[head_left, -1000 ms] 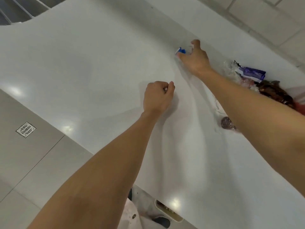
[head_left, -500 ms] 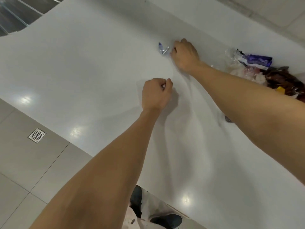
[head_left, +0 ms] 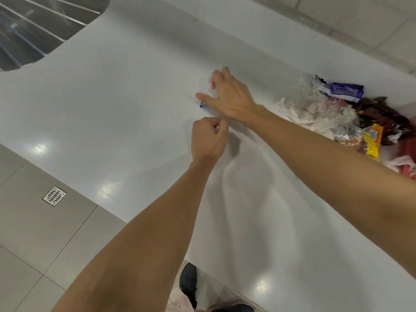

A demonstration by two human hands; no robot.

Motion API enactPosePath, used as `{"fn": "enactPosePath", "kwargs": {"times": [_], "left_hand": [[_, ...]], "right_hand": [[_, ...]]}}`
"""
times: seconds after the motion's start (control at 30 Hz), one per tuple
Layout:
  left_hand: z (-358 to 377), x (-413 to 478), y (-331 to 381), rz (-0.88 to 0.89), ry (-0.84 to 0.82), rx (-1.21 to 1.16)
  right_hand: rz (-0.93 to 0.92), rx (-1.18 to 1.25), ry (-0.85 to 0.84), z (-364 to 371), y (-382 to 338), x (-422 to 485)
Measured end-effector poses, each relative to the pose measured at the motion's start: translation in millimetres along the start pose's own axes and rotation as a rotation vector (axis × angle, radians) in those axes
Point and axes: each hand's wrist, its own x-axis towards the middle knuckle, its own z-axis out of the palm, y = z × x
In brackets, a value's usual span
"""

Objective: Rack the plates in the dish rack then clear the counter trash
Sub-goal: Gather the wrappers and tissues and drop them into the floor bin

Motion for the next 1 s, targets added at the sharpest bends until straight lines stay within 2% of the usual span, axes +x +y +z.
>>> {"fn": "enactPosePath", "kwargs": {"times": [0.13,0.33,0.4,0.5,0.57,0.83,1.0], "left_hand": [[1,4,1,0.002,0.003,-0.025],[-1,4,-3,0.015,0.013,-0.001],[-2,4,-3,0.023,0.003,0.006],[-2,7,-2,0.018,-0.007,0.010],[-1,8,-1,0.013,-0.016,0.025],[-6,2,4,0.141,-0.065,0.163],[-10,-44,-5,0.217,-0.109,0.153]], "right_hand": [[-0.120,-0.200,-0.074,21,-7,2],[-0.105,-0.099,-0.062,21,-14,-16],[-0.047,0.032,0.009,23,-8,-31],[0.084,0.286,0.261,28,0,-56],[0.157,0.404,0.348,31,2,-74],[0.360,0.603,0.332,23,-12,-167],[0.558,0.939,0.330,15,-28,-230]]}}
